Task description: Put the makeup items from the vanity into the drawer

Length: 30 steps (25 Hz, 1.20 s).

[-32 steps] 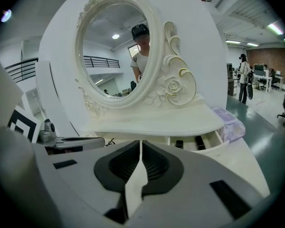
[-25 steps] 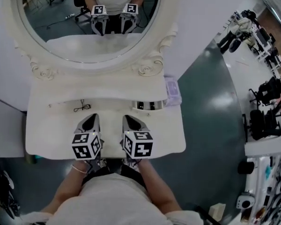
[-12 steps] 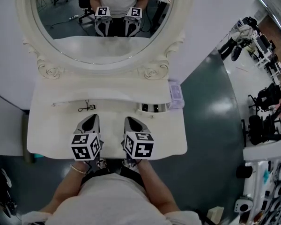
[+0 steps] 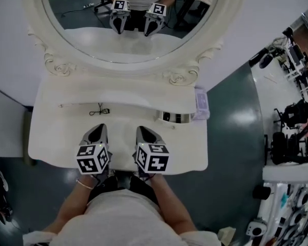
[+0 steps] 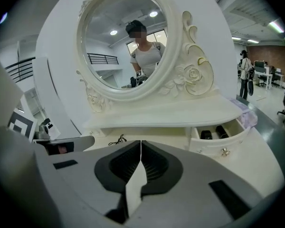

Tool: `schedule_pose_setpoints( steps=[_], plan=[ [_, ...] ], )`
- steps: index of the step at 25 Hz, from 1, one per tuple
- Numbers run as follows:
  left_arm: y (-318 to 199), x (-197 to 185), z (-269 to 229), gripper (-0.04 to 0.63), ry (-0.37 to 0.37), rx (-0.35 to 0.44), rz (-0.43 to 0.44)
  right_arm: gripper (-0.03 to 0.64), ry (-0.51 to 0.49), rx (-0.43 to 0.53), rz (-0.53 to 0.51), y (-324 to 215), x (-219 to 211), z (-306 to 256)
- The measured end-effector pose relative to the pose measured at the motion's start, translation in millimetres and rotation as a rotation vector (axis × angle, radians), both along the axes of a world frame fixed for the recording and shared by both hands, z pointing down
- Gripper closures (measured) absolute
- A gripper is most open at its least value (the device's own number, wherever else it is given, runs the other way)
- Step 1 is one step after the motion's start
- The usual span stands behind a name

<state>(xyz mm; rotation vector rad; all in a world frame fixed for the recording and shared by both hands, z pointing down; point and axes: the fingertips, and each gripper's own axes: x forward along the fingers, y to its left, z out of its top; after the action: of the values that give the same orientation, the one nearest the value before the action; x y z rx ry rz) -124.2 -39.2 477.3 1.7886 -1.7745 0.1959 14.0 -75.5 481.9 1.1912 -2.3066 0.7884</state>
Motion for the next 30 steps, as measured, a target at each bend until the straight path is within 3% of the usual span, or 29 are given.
schedule_pose_setpoints(
  steps=[14,17,20,23,30],
  plan=[
    [35,-95,45,0.592,0.016,-0.092,-0.160,0.590,0.037,-0.017,-0.185,2,-113,49],
    [40,-110,53,0.592,0.021,-0.108,-0.172,0.516,0.058,-0.024,-0.201,0,-132,63],
    [43,-124,60,0.592,0.026,-0.125,-0.178,0.494,0.091,-0.012,-0.198,-7,-142,72],
    [45,-134,69,0.592,0.035,-0.144,-0.179,0.431,0.128,0.006,-0.189,-15,-147,80],
    [38,-142,87,0.592,0.065,-0.167,-0.176,0.387,0.186,0.027,-0.213,-30,-166,98]
  ],
)
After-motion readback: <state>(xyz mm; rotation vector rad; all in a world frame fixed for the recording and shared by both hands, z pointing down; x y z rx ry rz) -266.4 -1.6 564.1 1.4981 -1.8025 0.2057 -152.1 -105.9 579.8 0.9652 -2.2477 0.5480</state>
